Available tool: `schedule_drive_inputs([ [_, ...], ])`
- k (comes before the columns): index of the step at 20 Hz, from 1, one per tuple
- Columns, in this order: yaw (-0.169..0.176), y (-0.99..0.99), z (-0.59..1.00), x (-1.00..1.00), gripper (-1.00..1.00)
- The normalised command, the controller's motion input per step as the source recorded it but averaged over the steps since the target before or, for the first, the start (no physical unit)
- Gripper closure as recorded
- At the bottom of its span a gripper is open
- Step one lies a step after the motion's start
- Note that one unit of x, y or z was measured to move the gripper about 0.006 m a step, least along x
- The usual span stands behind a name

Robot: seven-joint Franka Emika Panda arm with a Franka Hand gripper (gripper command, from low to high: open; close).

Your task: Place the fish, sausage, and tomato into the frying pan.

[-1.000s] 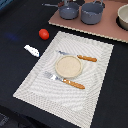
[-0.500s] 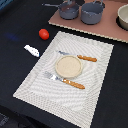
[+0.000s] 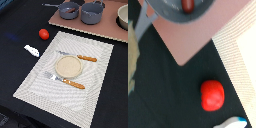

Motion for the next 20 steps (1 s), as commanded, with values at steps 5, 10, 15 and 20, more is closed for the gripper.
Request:
schedule_drive_inputs([
  [5,0.000,-0.91,-0.30,-0.01,-1.00],
  [10,-0.032,-0.83,-0.54,-0.12,-1.00],
  [15,-0.096,-0.65,-0.50,-0.27,-1.00],
  [20,-0.196,-0.33,-0.19,-0.48,-1.00],
])
